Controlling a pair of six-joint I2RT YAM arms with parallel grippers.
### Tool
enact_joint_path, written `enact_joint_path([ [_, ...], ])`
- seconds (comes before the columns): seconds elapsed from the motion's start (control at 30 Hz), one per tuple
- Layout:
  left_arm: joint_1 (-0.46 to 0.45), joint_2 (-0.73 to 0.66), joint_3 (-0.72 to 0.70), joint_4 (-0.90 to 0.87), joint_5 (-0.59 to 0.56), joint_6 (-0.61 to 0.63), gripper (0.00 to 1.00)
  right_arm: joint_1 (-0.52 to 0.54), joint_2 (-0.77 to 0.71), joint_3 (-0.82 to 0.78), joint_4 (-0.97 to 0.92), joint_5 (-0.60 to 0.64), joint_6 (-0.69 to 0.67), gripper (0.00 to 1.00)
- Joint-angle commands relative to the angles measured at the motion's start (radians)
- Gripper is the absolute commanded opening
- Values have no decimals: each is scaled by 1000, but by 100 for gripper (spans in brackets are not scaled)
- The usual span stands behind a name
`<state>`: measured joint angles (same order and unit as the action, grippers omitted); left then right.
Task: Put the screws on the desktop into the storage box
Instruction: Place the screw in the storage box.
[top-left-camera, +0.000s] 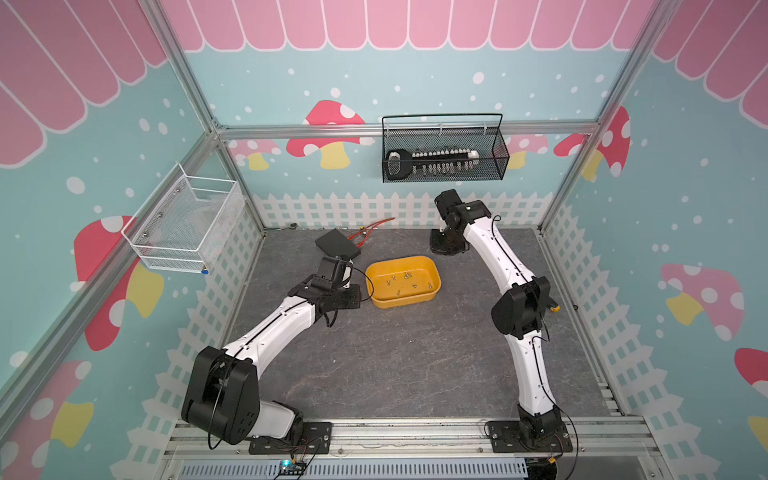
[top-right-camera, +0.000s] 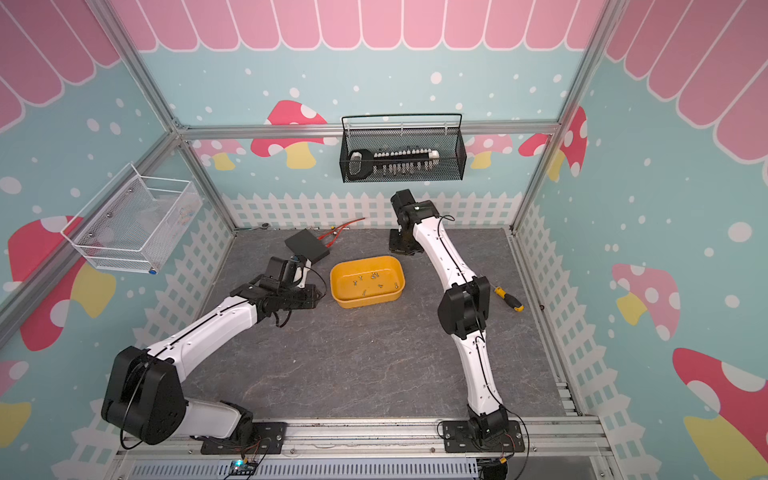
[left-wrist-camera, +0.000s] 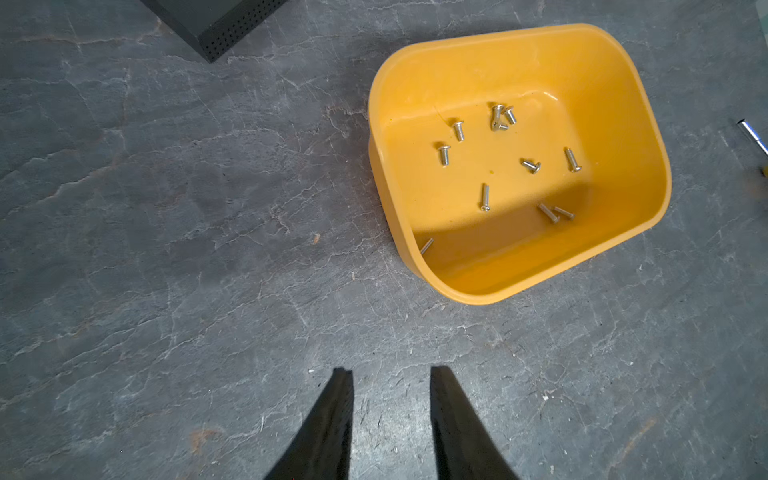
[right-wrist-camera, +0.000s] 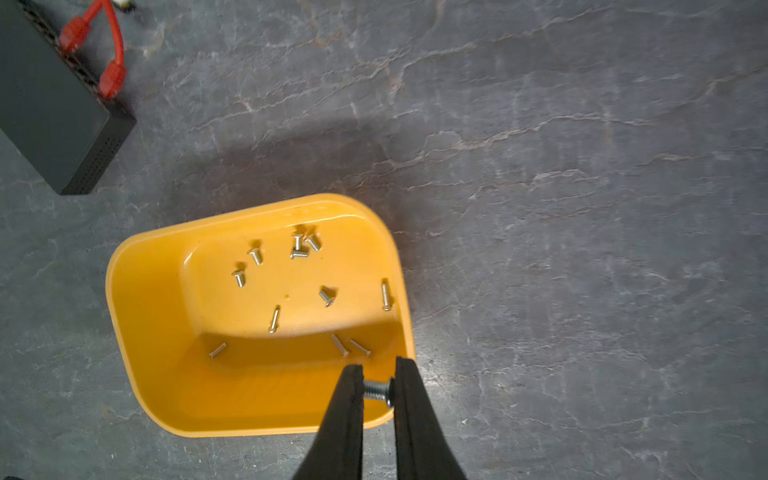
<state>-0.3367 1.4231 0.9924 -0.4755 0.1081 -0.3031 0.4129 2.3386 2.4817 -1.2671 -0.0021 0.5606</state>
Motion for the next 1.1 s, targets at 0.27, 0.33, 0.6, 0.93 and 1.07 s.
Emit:
enact_joint_path([
  [0.27, 12, -1, -13, 17, -9, -1, 35, 108, 98, -24, -46, 41, -15, 15],
  [0.33, 14, -2, -14, 18, -9, -1, 35, 109, 119, -20, -46, 49, -14, 16],
  [0.6, 19, -9, -15, 18, -9, 1, 35, 105, 227, 10, -45, 60, -28, 16],
  [0.93, 28, -11, -14, 18, 0, 1, 35, 93, 266, 47, -45, 65, -33, 23],
  [1.07, 28, -16, -14, 18, -12, 2, 35, 93, 254, 55, -45, 58, -36, 33],
])
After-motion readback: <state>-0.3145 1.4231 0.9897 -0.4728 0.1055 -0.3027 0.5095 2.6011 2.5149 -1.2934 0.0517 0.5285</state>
